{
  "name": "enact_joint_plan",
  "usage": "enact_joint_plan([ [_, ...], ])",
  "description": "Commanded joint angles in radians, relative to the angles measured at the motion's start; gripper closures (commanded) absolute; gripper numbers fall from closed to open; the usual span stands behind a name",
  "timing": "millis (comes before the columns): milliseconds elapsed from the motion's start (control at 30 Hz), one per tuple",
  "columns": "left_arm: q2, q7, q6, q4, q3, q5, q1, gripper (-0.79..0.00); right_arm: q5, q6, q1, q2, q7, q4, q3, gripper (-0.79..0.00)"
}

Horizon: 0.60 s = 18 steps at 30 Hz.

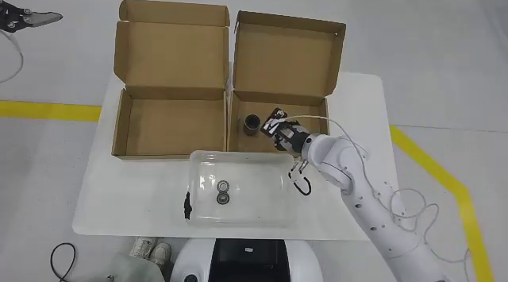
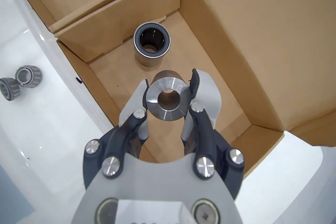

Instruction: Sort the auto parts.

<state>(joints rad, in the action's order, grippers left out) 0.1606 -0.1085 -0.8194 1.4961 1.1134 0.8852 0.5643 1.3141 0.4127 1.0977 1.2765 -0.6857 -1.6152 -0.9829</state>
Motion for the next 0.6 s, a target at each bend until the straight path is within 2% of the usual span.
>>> enact_joint_plan([
  [0, 0.000, 0.000, 0.000, 0.000, 0.000, 0.000, 0.000, -0.785, -0.016, -0.005, -0.020, 0.005, -0.013, 0.033, 0.012, 0.000],
  [567, 0.000, 0.000, 0.000, 0.000, 0.000, 0.000, 0.000, -0.785, -0.129, 0.003, -0.218, 0.064, -0.101, 0.300, 0.146, 0.000],
])
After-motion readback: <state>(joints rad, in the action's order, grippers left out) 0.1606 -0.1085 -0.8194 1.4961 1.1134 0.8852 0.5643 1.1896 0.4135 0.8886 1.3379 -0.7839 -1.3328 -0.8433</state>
